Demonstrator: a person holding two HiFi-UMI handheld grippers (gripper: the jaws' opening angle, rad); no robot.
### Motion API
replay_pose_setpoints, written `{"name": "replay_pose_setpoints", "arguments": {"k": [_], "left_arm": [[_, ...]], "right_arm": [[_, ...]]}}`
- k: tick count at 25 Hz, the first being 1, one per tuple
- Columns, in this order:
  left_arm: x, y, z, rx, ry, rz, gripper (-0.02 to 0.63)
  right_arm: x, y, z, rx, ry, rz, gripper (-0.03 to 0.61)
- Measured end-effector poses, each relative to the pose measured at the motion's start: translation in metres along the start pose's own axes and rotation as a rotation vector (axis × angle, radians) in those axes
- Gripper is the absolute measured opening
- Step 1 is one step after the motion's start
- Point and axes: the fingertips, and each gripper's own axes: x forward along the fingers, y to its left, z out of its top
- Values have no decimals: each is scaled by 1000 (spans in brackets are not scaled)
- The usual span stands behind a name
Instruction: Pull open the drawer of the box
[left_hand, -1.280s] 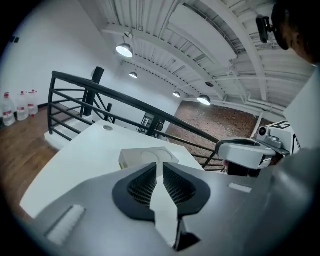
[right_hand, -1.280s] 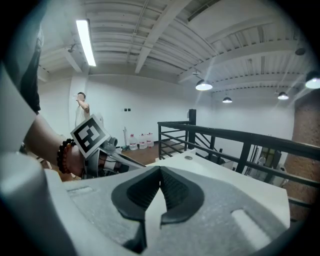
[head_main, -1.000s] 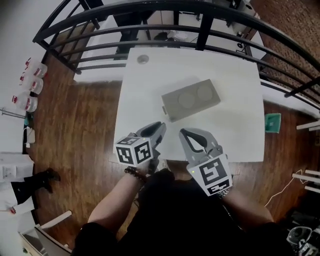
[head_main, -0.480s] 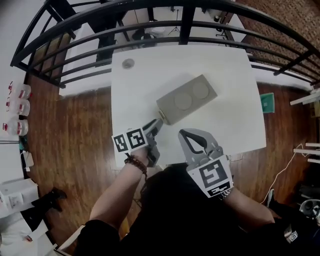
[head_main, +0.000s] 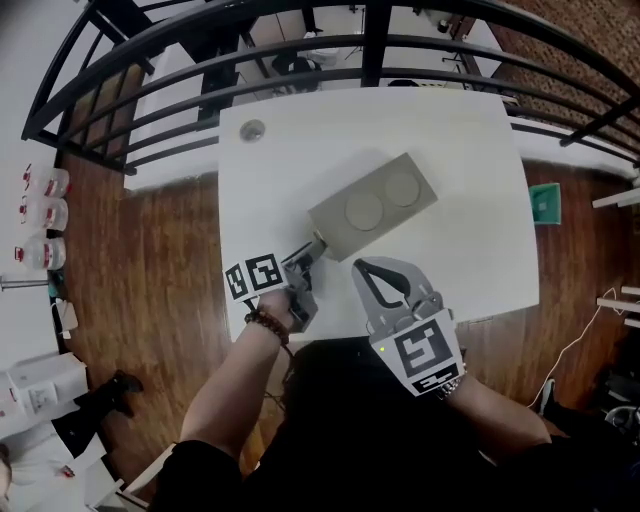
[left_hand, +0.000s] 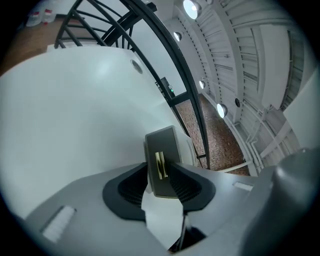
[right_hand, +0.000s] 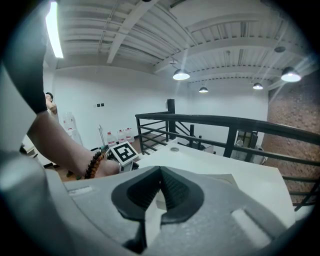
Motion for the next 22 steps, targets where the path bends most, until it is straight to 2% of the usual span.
{"name": "replay_pose_setpoints", "arguments": {"k": [3, 6, 8, 10, 16, 22], "left_arm": [[3, 0, 1, -54, 0, -29, 138], [2, 0, 1, -69, -10, -47, 135], [3, -1, 3, -84, -23, -62, 69], [3, -1, 2, -98, -21, -79, 57], [1, -1, 1, -68, 12, -85, 48], [-16, 12, 0, -60, 39, -66, 46]], "right_arm": [[3, -1, 0, 0, -4, 26, -8], [5, -2, -2, -4, 3, 45, -8], [8, -5, -5, 1, 13, 45, -8], [11, -6, -6, 10, 16, 38, -8], [17, -4, -6, 39, 27, -2, -8], [22, 19, -6, 51, 36, -27, -8]]}}
